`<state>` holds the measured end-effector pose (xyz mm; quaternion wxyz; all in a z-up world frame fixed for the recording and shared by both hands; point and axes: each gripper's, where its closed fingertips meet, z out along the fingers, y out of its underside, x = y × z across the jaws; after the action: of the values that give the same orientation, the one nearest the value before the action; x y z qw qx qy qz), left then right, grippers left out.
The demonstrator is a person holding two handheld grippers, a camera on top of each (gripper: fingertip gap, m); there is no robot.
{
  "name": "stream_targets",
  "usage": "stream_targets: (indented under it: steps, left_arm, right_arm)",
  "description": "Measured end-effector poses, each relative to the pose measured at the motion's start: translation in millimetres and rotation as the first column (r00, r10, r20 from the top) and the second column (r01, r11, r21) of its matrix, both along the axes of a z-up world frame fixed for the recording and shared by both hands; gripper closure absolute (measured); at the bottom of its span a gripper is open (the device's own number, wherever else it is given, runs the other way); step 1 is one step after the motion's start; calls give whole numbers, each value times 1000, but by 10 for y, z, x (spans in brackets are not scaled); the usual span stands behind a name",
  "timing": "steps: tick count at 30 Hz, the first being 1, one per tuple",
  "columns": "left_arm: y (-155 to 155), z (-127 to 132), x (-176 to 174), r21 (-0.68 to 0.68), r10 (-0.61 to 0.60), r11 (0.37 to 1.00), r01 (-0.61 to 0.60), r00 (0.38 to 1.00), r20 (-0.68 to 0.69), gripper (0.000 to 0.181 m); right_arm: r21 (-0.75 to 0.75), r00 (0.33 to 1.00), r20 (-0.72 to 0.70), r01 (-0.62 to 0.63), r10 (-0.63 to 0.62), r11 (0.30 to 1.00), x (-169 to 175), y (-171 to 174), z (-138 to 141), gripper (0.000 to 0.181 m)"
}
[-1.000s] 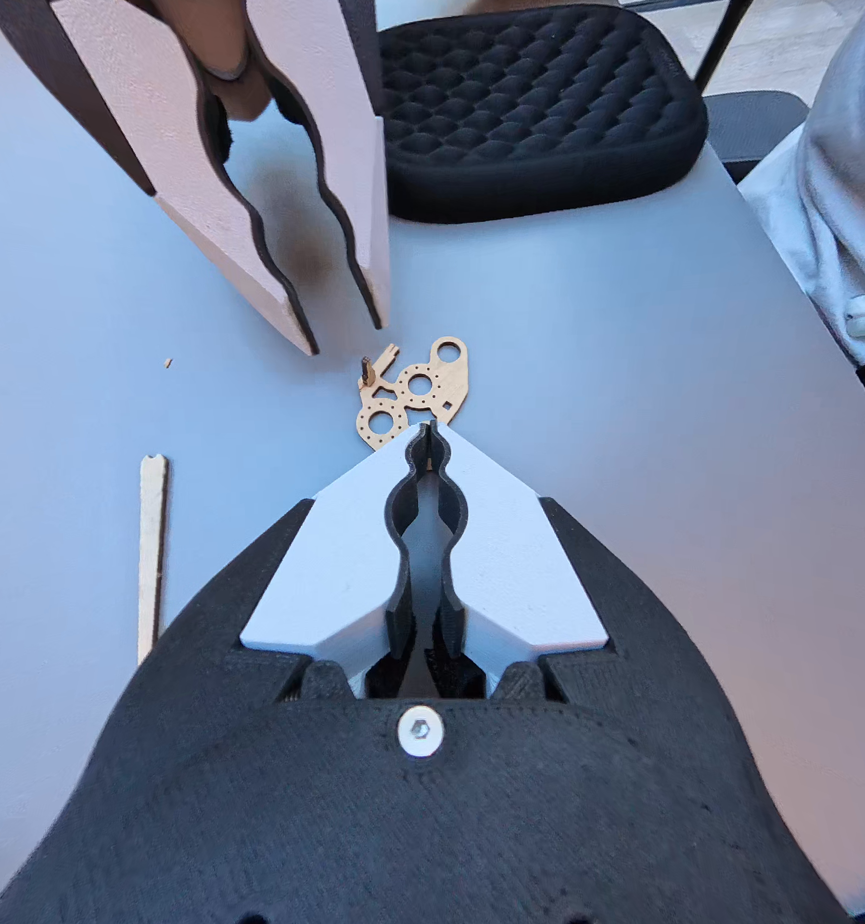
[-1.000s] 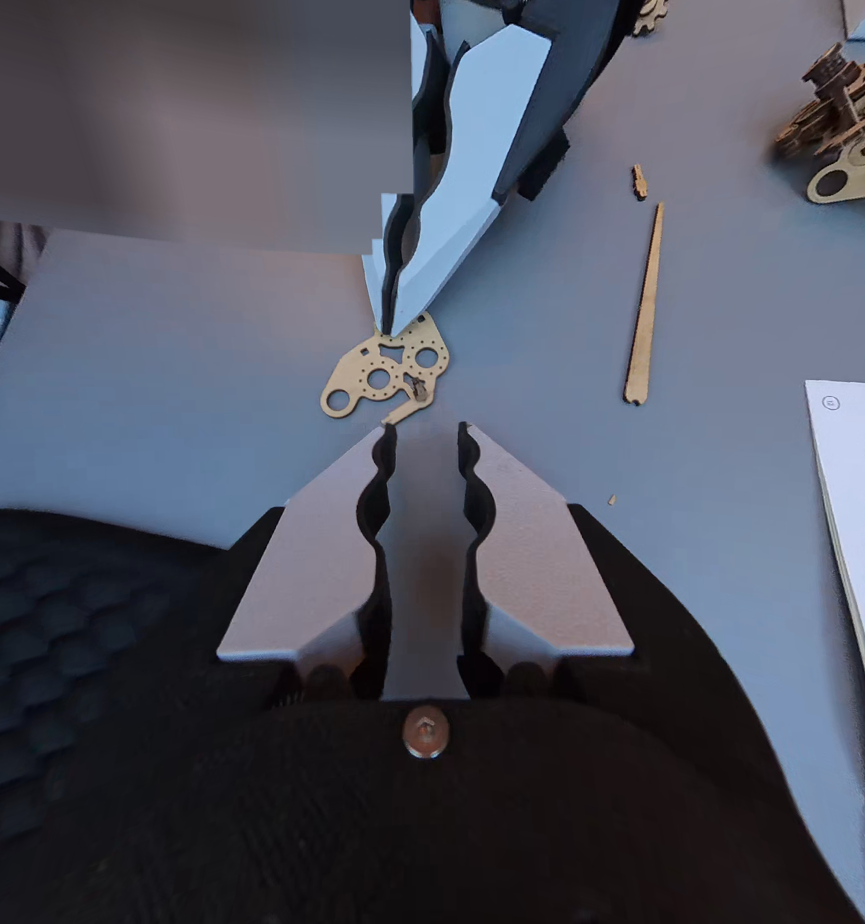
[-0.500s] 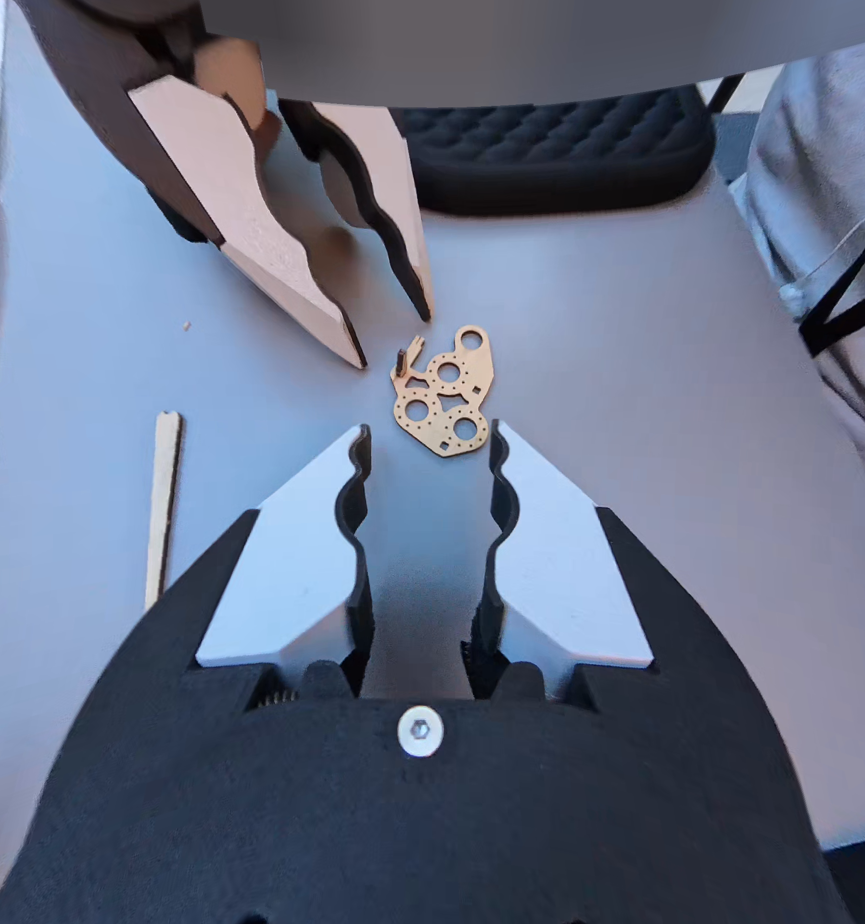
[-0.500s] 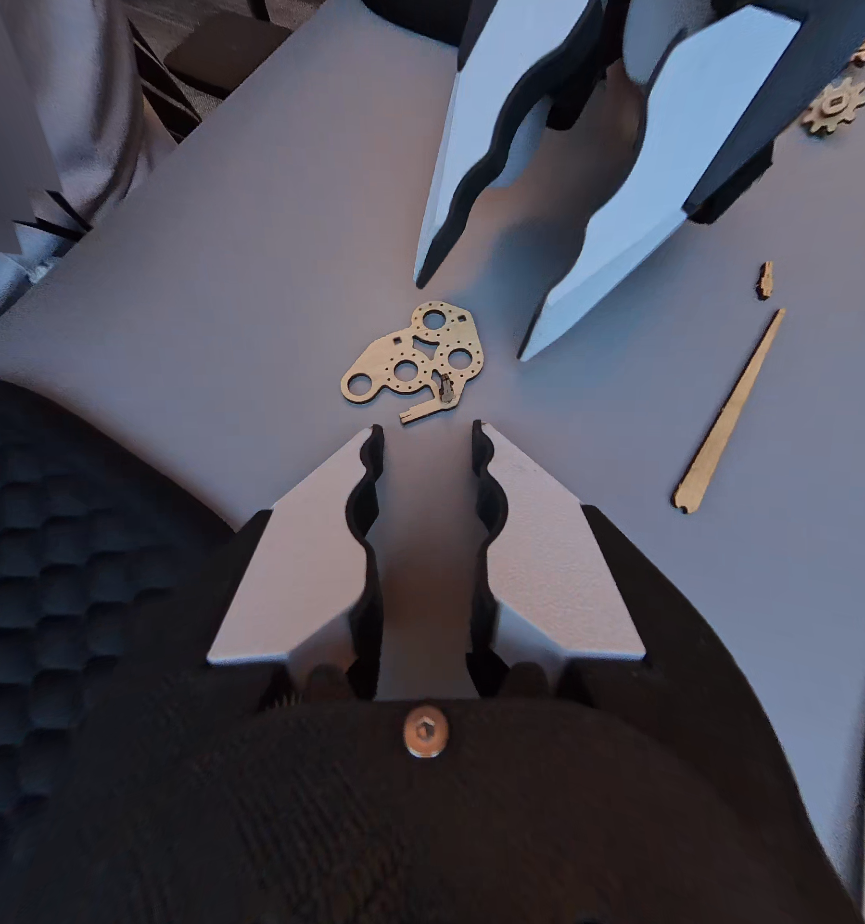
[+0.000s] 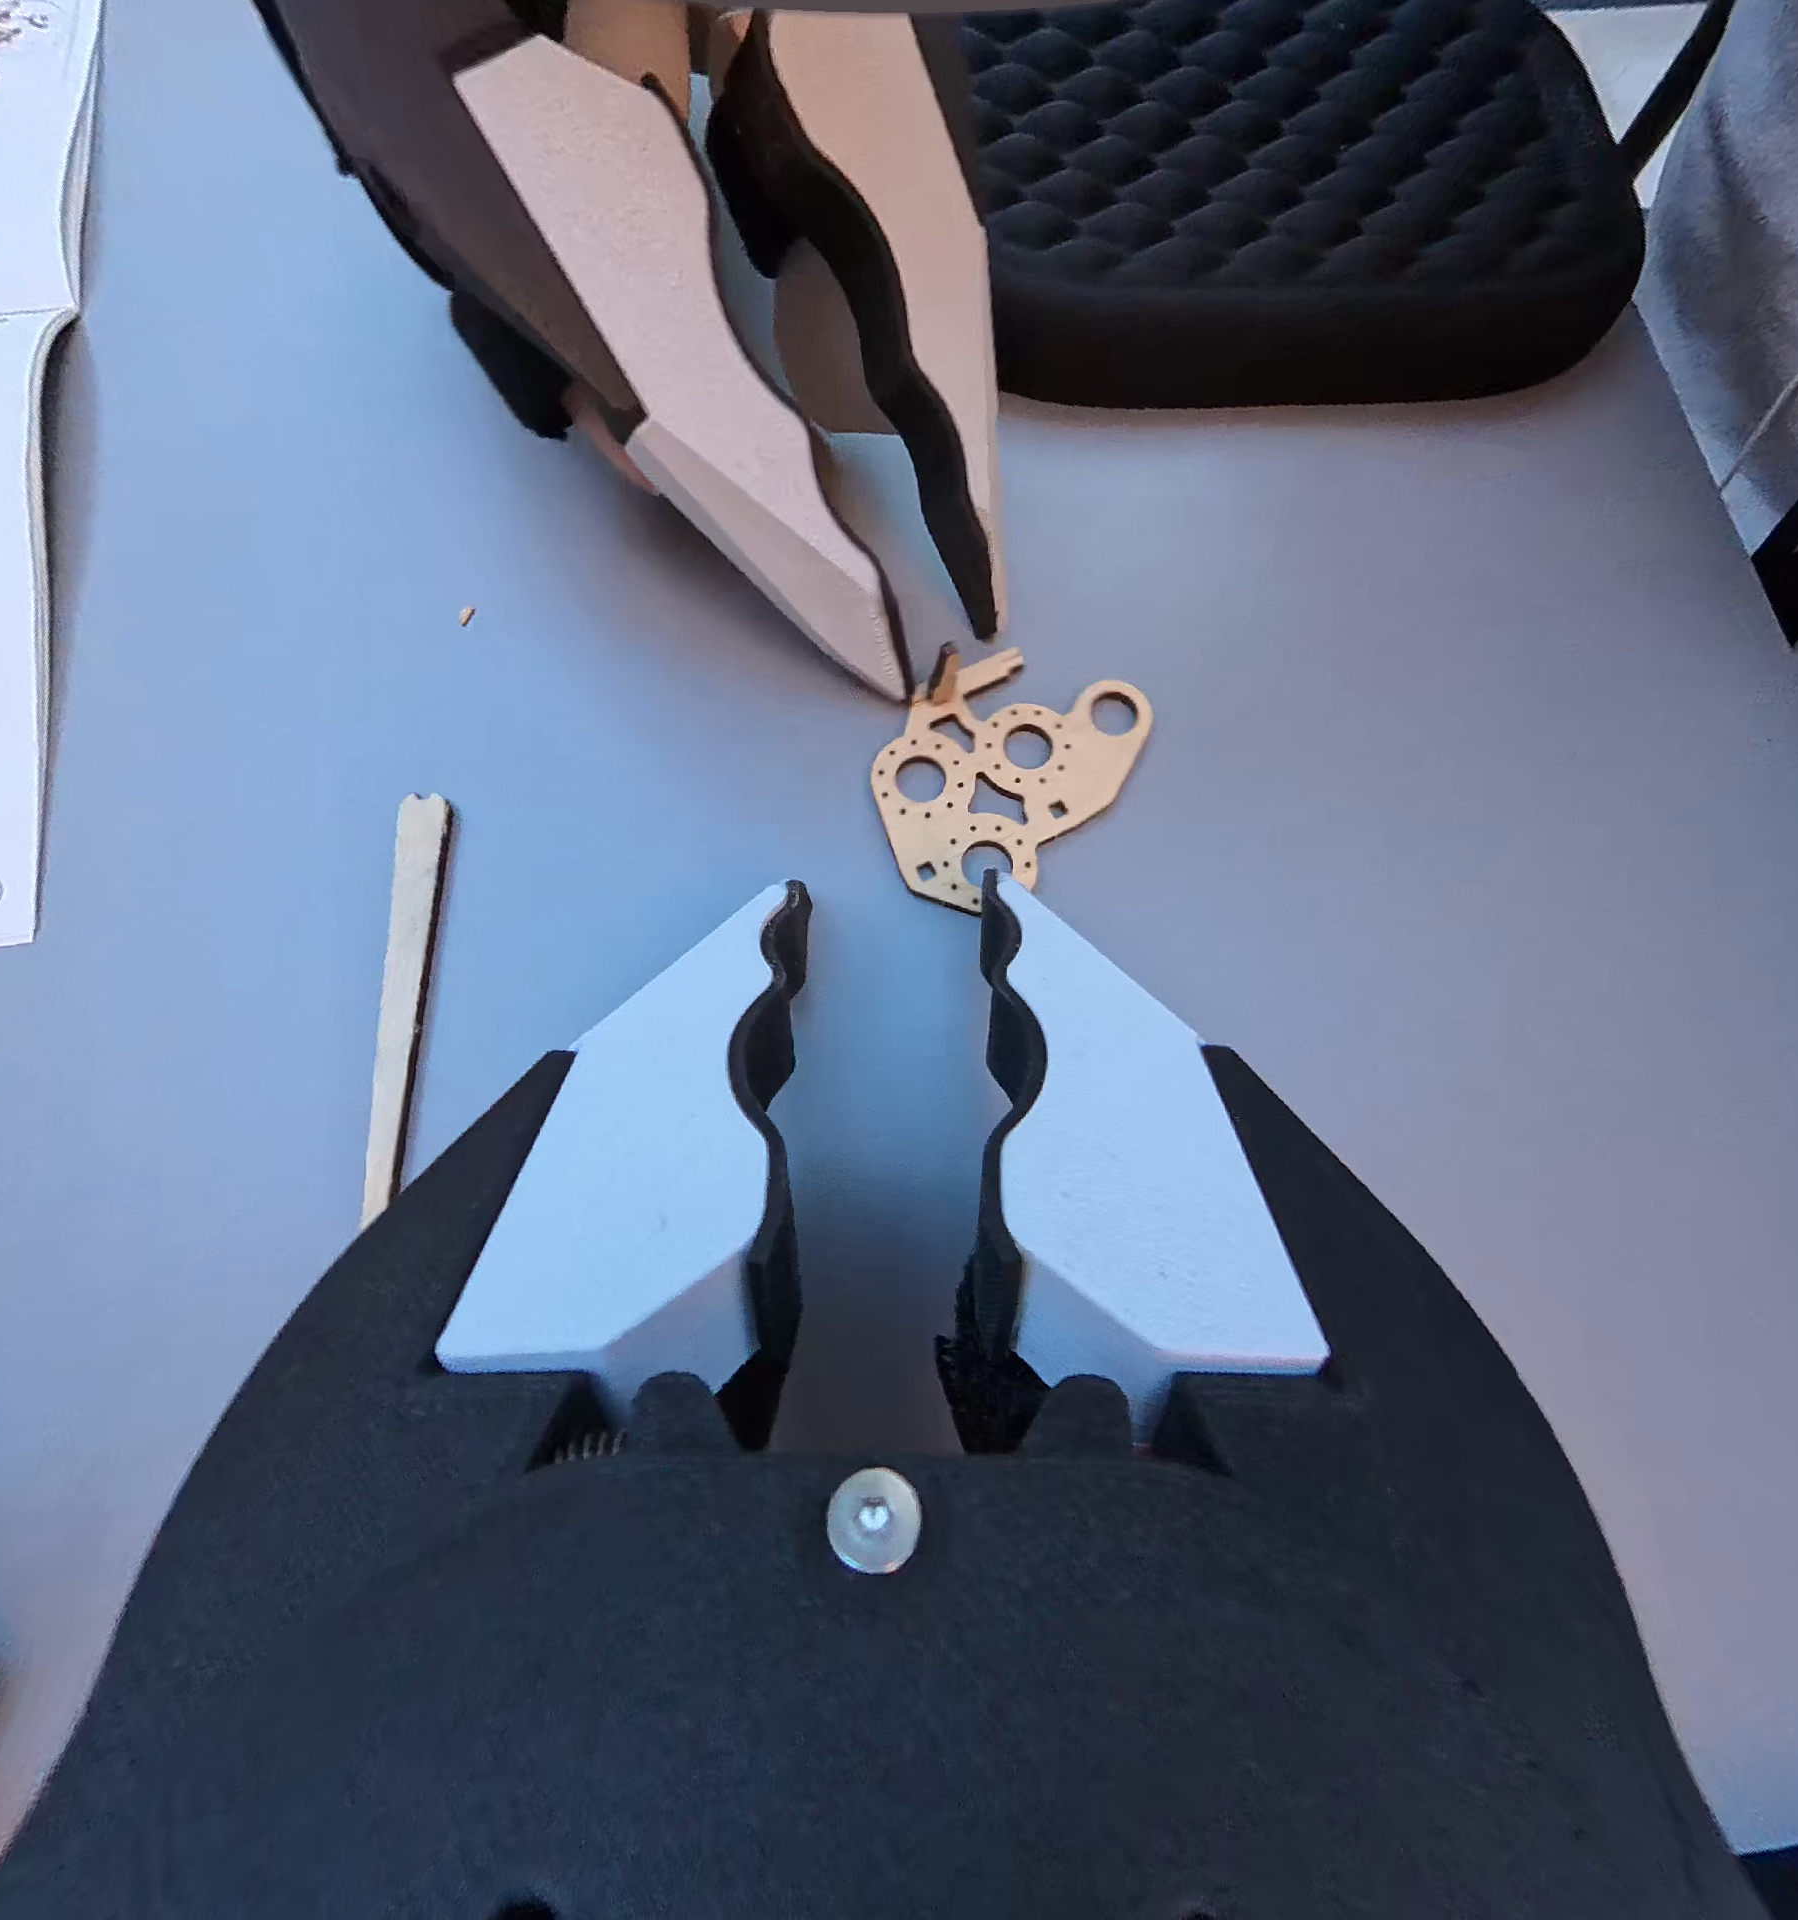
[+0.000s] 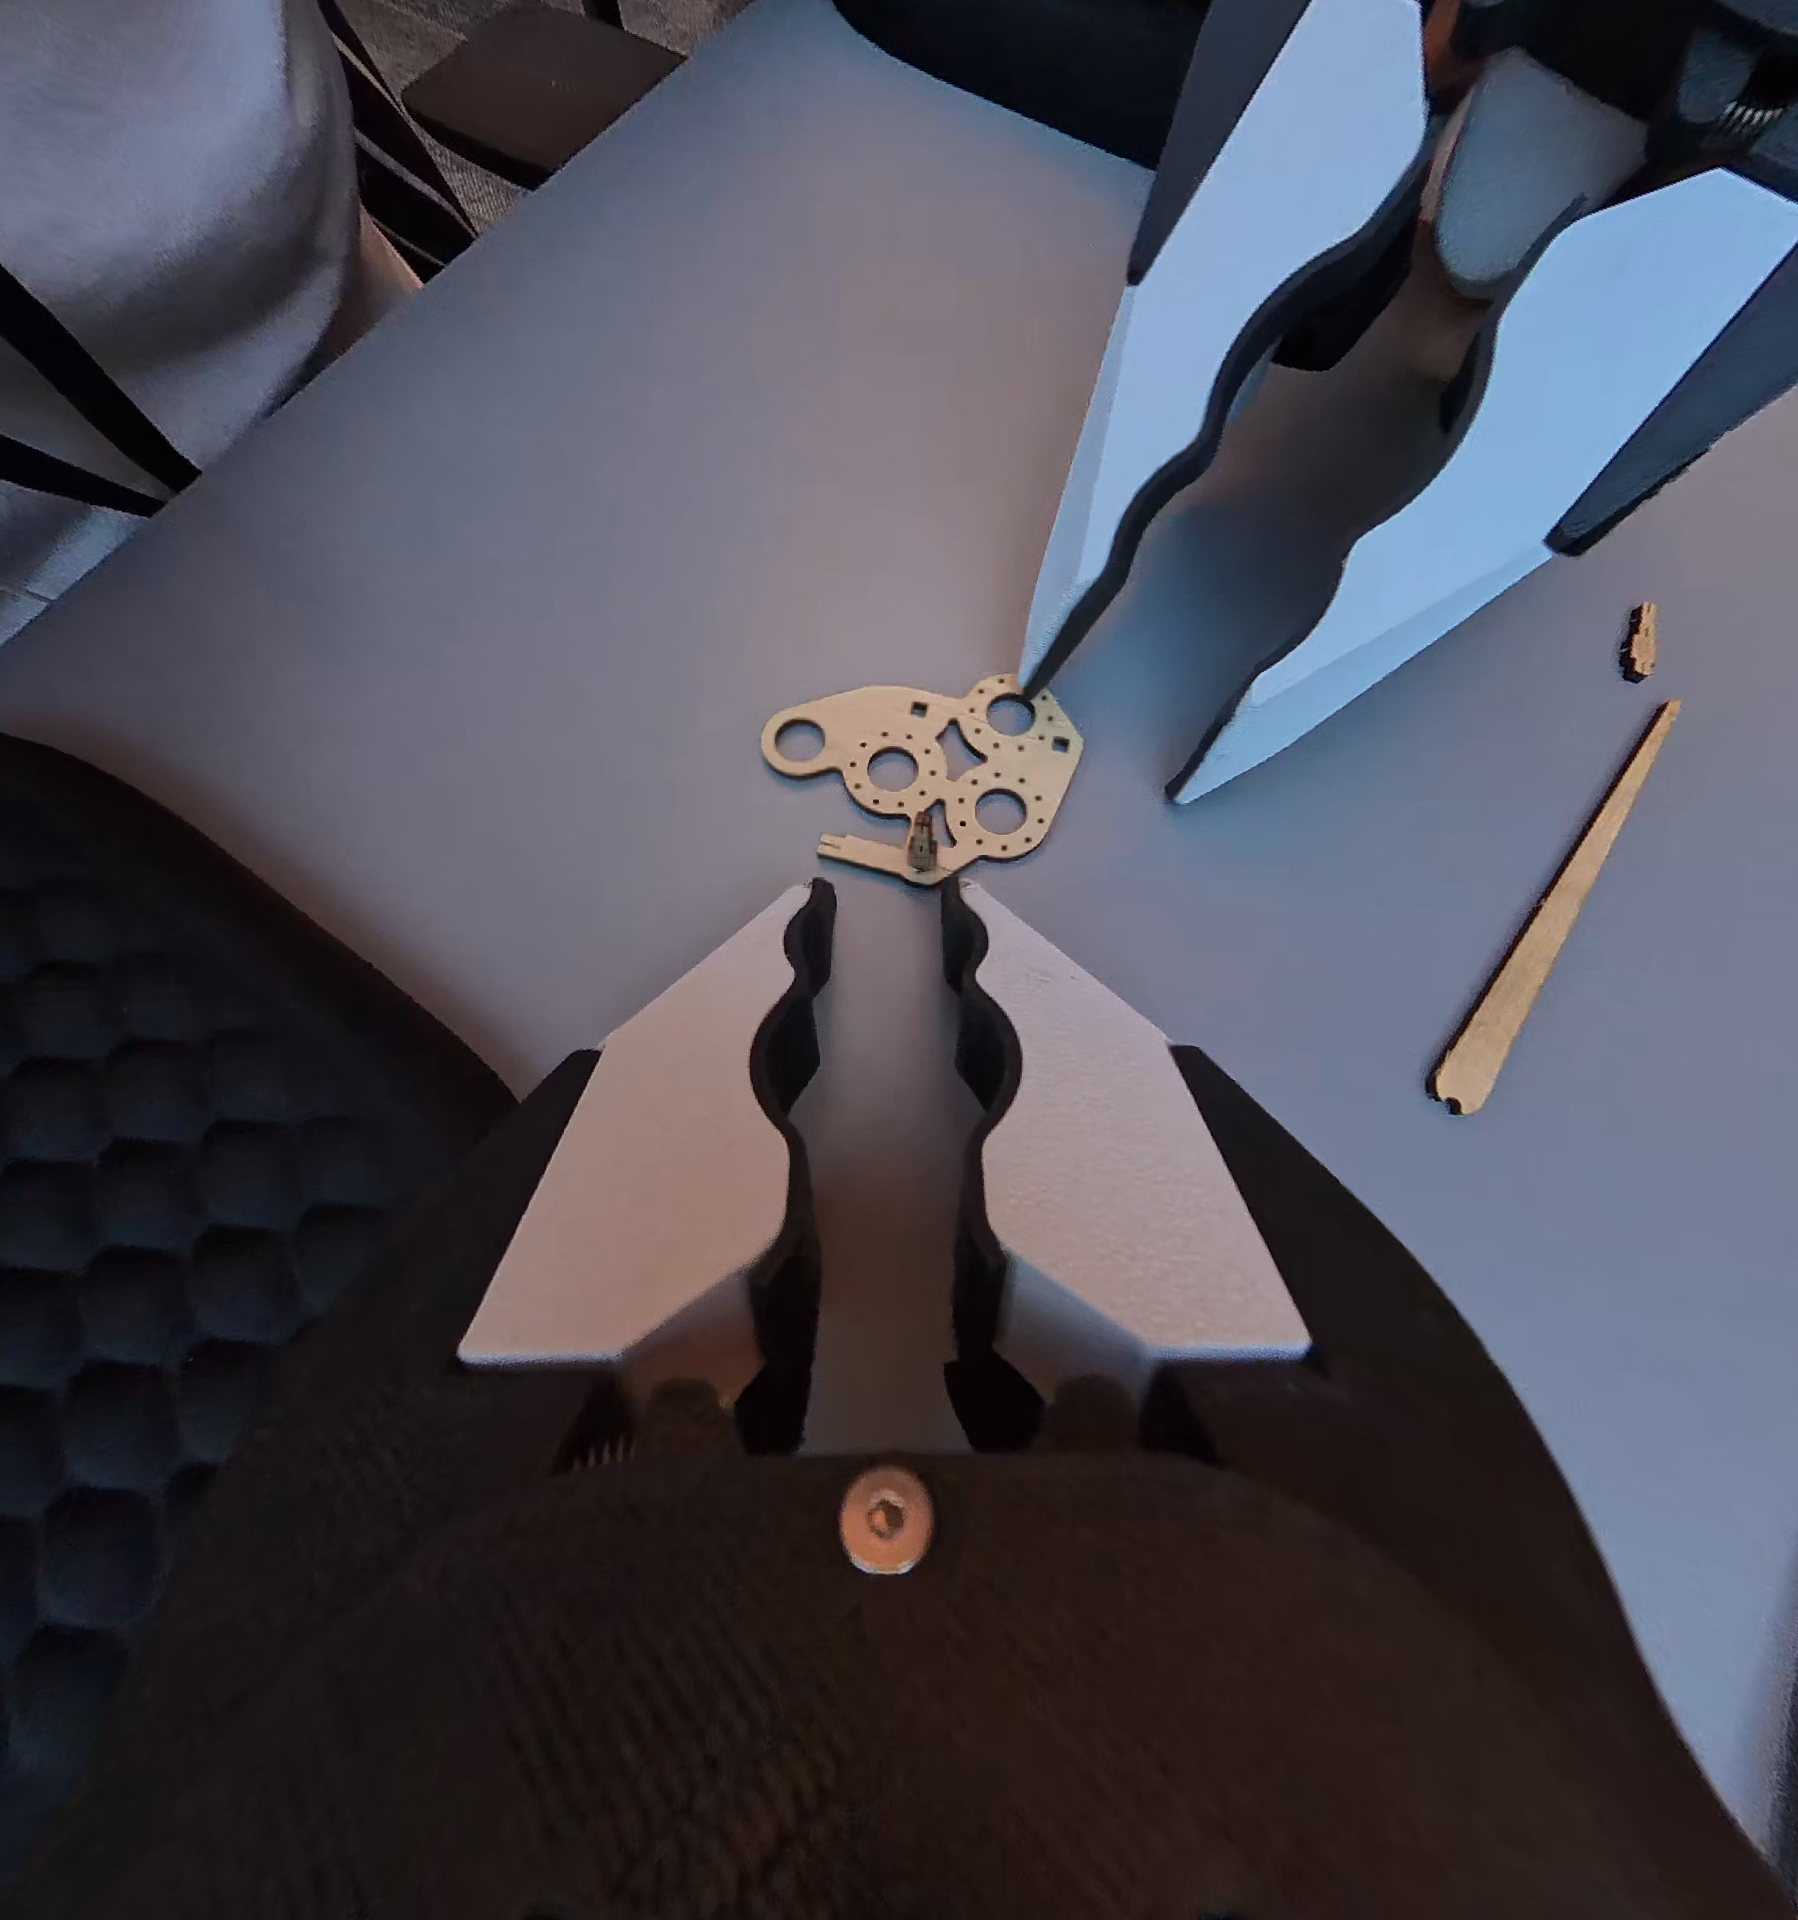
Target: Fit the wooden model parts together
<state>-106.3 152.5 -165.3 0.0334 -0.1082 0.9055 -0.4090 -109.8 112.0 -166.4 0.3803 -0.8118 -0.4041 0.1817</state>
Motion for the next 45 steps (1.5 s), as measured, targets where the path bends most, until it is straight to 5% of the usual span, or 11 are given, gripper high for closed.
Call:
stream_targets:
  steps: [8, 12, 14, 21, 25, 33, 45]
  left_arm:
    - [374, 182, 199, 30, 163, 986, -165, 984, 68, 153]
    - [1082, 217, 508, 163, 455, 862, -480, 874, 167, 156]
    - [1278, 198, 535, 182, 520, 818, -546, 836, 174, 160]
    - [1121, 150, 536, 75, 520, 851, -520, 854, 25, 166]
    - [1168, -17, 547, 167, 519, 837, -521, 853, 62, 159]
    - [1176, -18, 566, 131, 518, 845, -518, 854, 37, 178]
    - [1047, 186, 535, 61, 492, 868, -494, 870, 35, 180]
  right_arm:
    - [15, 999, -13, 47, -47, 999, 53, 27, 29, 160]
    - [59, 994, -2, 109, -109, 992, 122, 84, 57, 160]
    - [81, 991, 22, 131, -134, 988, 150, 106, 49, 160]
    - [123, 976, 75, 194, -204, 973, 220, 125, 30, 160]
    - [153, 964, 82, 238, -252, 959, 260, 130, 50, 161]
    - [191, 943, 110, 289, -313, 938, 296, 107, 56, 163]
    - [262, 937, 53, 322, -346, 910, 341, 126, 193, 166]
